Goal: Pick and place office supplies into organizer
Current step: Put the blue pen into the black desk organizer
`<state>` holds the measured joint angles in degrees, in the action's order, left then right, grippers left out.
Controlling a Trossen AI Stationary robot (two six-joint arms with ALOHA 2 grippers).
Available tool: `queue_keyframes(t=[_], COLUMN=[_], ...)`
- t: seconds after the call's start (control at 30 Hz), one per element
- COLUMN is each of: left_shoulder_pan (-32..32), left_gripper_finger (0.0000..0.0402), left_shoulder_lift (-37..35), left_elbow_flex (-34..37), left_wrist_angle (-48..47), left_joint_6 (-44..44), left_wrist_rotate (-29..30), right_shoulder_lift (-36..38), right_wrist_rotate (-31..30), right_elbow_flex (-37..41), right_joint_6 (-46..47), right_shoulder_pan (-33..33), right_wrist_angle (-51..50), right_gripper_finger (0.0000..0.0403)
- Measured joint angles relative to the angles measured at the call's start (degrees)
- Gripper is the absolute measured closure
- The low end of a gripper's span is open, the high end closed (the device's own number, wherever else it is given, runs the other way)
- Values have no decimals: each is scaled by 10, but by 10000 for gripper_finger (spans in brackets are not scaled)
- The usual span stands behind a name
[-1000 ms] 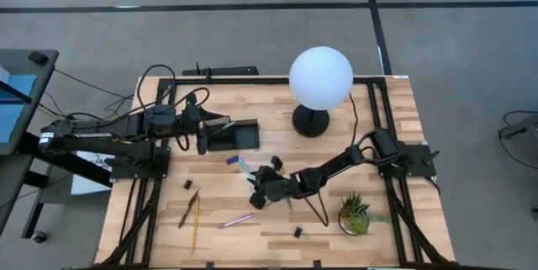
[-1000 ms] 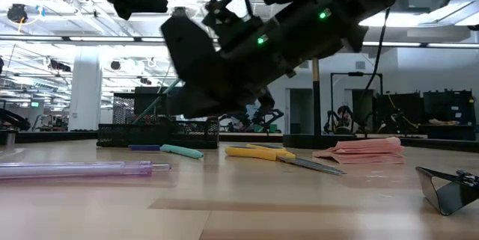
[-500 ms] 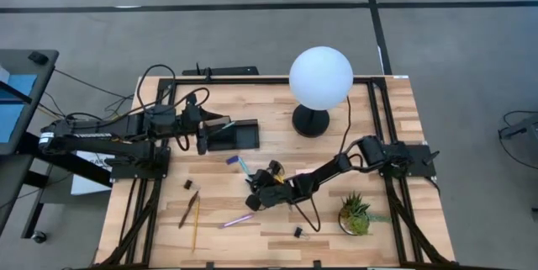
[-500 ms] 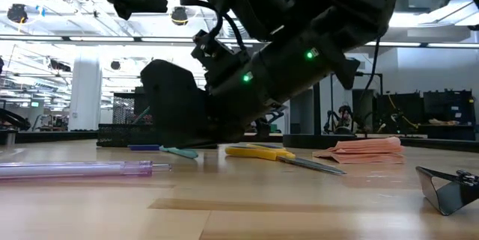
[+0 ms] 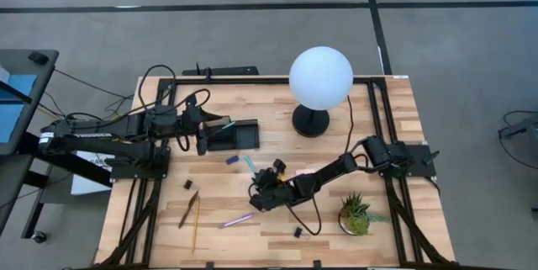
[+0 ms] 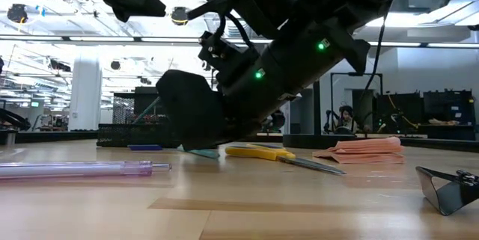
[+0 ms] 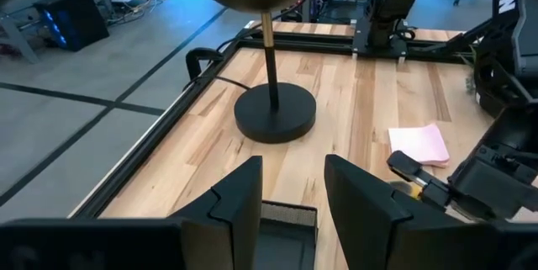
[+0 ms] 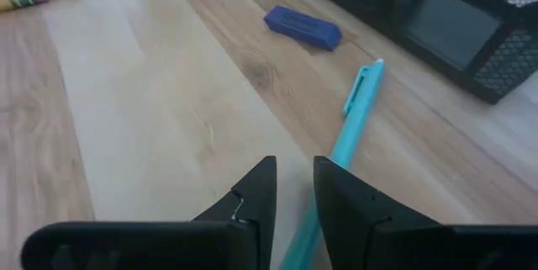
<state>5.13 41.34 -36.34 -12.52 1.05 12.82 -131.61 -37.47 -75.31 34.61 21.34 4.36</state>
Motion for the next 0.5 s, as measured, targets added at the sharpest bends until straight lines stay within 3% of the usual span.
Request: queue_keyframes(t=[0.2,0.33,0.5], left_shoulder_pan=[0,0,0], left_gripper_finger=[276,276,276], left_shoulder_lift=[0,0,0], left_elbow_flex=[0,0,0], left_wrist_angle=[-2,-2,-2], left_joint_6=[13,18,18], left_wrist_rotate=[0,0,0], right_shoulder_lift=[0,2,2], right_wrist_rotate=[16,48,42], right_elbow_flex=[0,1,1], right_joint_6=[-6,-4,-4], right_shoulder_pan=[-3,-14,-14], right_wrist_angle=[8,17,20], right_gripper_finger=[311,270,210])
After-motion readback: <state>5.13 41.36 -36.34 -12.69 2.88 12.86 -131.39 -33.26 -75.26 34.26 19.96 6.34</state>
